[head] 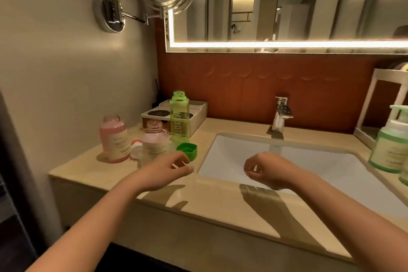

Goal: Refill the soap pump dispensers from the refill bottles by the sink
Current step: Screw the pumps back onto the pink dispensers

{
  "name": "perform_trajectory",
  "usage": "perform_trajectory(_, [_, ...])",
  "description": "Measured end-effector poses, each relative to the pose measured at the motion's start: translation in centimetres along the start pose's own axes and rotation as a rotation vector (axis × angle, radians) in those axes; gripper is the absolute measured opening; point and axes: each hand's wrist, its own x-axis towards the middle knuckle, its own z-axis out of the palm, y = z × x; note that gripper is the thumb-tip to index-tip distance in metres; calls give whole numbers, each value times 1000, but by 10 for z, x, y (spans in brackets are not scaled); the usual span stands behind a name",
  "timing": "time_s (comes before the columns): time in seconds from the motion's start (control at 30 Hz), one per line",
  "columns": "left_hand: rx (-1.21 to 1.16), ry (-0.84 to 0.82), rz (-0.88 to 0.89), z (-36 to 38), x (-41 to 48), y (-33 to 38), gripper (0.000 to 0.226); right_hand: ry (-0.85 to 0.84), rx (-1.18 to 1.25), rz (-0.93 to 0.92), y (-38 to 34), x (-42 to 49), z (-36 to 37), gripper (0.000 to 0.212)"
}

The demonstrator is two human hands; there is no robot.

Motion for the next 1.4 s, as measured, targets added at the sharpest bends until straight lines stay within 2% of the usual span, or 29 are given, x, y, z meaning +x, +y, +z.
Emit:
perform_trajectory(0.17, [-114,299,-82,-21,-8,-49,25,-37,41,-54,-29,40,15,22])
perform_trajectory(0.3, [-202,525,-184,-25,1,-76,61,-63,52,-68,-51,74,24,24])
perform_trajectory(0.47, [-340,564,-195,-23,24,-85,101,-87,47,-88,-68,107,29,24])
perform_trajectory(0.6, [-437,525,-179,-22,46,-89,114,-78,52,-96,-73,124,32,24])
perform_trajectory(0.7, [-472,557,-185,-20,58,-90,112,-50,64,-90,-73,134,32,23])
perform_trajectory(0.87, [-481,615,-192,-16,66,-91,87,-31,109,-87,-74,145,30,24])
perform_trajectory(1.0, [-493,610,-161,-17,58,-92,76,-1,178,-78,-80,155,29,26])
perform_trajectory(1.27, [-533,540,-37,-23,22,-92,64,56,249,-79,-121,184,26,35])
perform_trajectory(1.4, [-557,514,-30,-26,14,-96,64,52,142,-57,-148,199,30,35])
